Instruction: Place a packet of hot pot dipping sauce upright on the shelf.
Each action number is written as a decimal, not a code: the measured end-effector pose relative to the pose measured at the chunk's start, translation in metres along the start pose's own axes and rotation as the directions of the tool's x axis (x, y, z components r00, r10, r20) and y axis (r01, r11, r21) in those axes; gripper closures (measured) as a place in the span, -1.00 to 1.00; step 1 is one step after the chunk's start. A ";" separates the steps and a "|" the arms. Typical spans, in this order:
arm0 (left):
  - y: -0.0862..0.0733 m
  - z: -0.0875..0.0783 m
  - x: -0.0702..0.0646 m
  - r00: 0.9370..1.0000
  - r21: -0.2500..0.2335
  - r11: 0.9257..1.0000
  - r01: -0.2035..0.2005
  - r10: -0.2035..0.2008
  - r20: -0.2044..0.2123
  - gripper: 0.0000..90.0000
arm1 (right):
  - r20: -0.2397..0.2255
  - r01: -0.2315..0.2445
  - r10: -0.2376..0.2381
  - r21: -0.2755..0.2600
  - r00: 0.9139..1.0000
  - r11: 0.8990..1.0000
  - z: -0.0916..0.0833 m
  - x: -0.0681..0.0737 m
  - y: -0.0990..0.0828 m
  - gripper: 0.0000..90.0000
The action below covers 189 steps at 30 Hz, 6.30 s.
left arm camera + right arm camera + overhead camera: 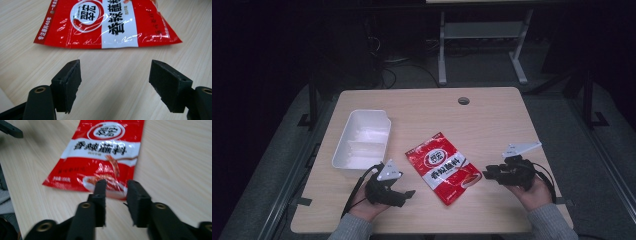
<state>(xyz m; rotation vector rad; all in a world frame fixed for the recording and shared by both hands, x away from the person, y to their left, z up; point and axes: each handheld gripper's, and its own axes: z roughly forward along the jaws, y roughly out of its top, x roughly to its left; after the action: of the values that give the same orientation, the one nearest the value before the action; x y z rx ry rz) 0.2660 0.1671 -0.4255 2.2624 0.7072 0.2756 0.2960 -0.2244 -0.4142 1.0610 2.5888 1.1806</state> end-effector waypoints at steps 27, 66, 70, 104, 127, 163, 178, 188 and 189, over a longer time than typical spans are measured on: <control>0.059 0.049 0.035 0.986 0.051 0.989 0.138 -0.133 -0.100 -0.44 | -0.101 0.128 -0.113 0.152 0.988 0.980 0.078 0.031 0.034 0.99; 0.054 0.091 0.077 0.943 0.147 0.937 0.317 -0.294 -0.156 -0.12 | -0.066 0.110 -0.101 0.149 0.993 0.983 0.084 0.032 0.026 0.99; 0.057 0.084 0.075 0.945 0.110 0.944 0.311 -0.295 -0.141 0.13 | -0.066 0.110 -0.101 0.149 0.993 0.983 0.084 0.032 0.026 0.99; 0.070 0.060 0.053 0.976 0.092 0.980 0.175 -0.161 -0.145 0.99 | -0.083 0.086 -0.075 0.137 0.994 0.987 0.084 0.029 0.025 0.99; 0.085 0.035 0.025 0.993 0.030 0.997 0.066 -0.063 -0.097 1.00 | -0.129 0.071 -0.053 0.138 0.990 0.988 0.083 0.027 0.026 0.66; 0.094 0.012 0.010 0.998 -0.077 0.997 -0.019 0.014 -0.053 1.00 | -0.256 0.137 -0.081 0.207 0.963 0.969 0.083 -0.050 0.132 -0.23; 0.093 0.013 0.016 0.997 -0.090 0.996 0.019 -0.026 -0.076 1.00 | -0.312 0.198 -0.137 0.172 0.940 0.965 0.066 -0.054 0.128 0.70; 0.093 0.014 0.019 0.994 -0.102 0.994 0.045 -0.055 -0.095 1.00 | -0.349 0.263 -0.195 0.159 0.917 0.952 0.049 -0.046 0.126 0.88; 0.094 0.014 0.019 0.994 -0.105 0.993 0.047 -0.057 -0.091 1.00 | -0.350 0.262 -0.192 0.165 0.917 0.951 0.049 -0.045 0.126 0.83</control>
<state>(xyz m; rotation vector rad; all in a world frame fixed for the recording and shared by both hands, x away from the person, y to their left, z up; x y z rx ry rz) 0.3256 0.1156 -0.3694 2.1414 0.7820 0.3872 0.4173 -0.1653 -0.3682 0.6005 3.0493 1.1317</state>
